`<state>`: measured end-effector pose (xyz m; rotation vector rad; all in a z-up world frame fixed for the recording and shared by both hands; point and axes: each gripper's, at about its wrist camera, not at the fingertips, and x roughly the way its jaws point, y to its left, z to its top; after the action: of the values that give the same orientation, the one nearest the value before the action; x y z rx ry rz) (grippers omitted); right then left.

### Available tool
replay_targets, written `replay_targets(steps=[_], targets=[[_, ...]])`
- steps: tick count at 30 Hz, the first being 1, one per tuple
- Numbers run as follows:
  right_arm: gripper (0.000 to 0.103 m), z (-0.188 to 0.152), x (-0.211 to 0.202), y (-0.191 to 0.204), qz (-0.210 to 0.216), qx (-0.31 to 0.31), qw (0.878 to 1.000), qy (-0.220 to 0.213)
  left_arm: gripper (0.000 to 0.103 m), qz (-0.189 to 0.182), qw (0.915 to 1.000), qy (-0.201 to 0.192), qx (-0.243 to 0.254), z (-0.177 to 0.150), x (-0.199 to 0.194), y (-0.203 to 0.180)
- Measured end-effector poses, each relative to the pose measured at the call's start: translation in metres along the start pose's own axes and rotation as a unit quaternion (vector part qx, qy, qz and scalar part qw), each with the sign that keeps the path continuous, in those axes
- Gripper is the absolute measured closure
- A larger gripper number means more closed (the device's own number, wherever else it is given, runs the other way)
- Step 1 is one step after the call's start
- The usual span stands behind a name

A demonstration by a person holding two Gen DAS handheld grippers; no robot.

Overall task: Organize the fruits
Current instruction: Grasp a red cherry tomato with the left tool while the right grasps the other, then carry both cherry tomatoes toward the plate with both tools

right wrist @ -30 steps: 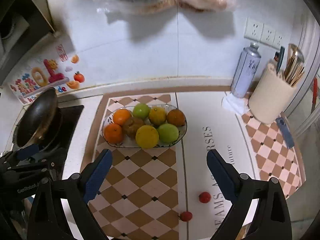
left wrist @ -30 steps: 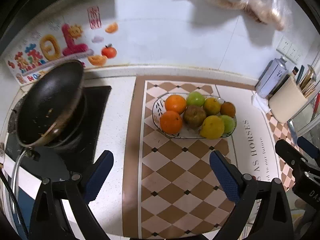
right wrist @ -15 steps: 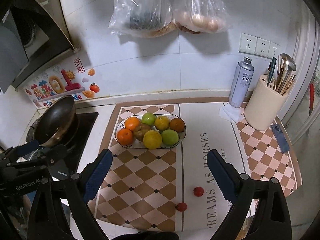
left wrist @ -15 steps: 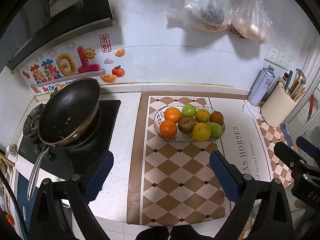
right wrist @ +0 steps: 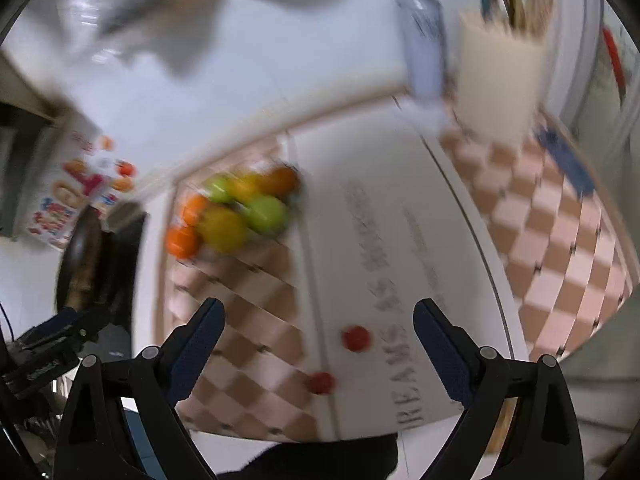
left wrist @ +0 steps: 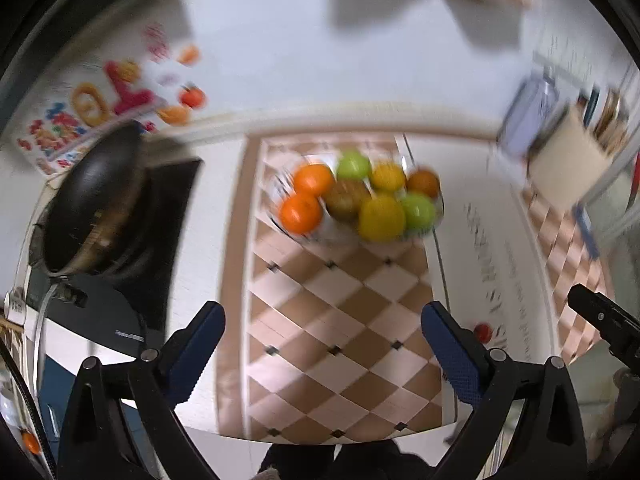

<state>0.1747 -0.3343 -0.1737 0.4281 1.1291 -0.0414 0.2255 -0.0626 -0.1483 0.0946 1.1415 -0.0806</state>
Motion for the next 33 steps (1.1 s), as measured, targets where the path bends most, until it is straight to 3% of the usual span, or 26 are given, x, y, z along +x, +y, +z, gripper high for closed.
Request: replay_targets(steps=[2, 6, 10, 12, 13, 17, 22, 28, 30, 33], targets=[[0.027, -0.007, 0.038, -0.025, 0.009, 0.019, 0.999, 0.046, 0.003, 0.007, 0.9992, 0.032, 0.021, -0.004, 0.031, -0.022], [0.037, -0.022, 0.102, -0.045, 0.021, 0.026, 0.994, 0.107, 0.003, 0.009, 0.9931, 0.11, 0.04, -0.017, 0.091, -0.053], [0.046, -0.038, 0.149, -0.05, 0.023, 0.017, 0.989, 0.142, 0.003, 0.01, 0.9853, 0.16, 0.059, -0.032, 0.128, -0.072], [0.059, -0.038, 0.146, -0.045, 0.028, 0.002, 0.993, 0.118, 0.003, 0.002, 0.9818, 0.18, 0.06, -0.037, 0.138, -0.078], [0.071, -0.039, 0.147, -0.043, 0.029, -0.009, 0.992, 0.118, 0.003, -0.003, 0.9807, 0.187, 0.058, -0.039, 0.141, -0.08], [0.071, -0.04, 0.135, -0.046, 0.024, -0.01, 0.995, 0.101, 0.003, -0.048, 0.976, 0.206, 0.053, -0.046, 0.141, -0.092], [0.071, -0.046, 0.116, -0.072, 0.026, 0.016, 0.995, 0.093, 0.007, -0.093, 0.967, 0.215, 0.101, -0.061, 0.137, -0.131], [0.071, -0.053, 0.102, -0.093, 0.016, 0.024, 0.996, 0.09, 0.028, -0.102, 0.9545, 0.229, 0.161, -0.08, 0.143, -0.17], [0.071, -0.055, 0.1, -0.097, 0.014, 0.027, 0.996, 0.089, 0.044, -0.097, 0.9484, 0.243, 0.179, -0.085, 0.146, -0.177], [0.071, -0.058, 0.097, -0.1, 0.015, 0.033, 0.996, 0.087, 0.063, -0.1, 0.9476, 0.246, 0.178, -0.089, 0.15, -0.183]])
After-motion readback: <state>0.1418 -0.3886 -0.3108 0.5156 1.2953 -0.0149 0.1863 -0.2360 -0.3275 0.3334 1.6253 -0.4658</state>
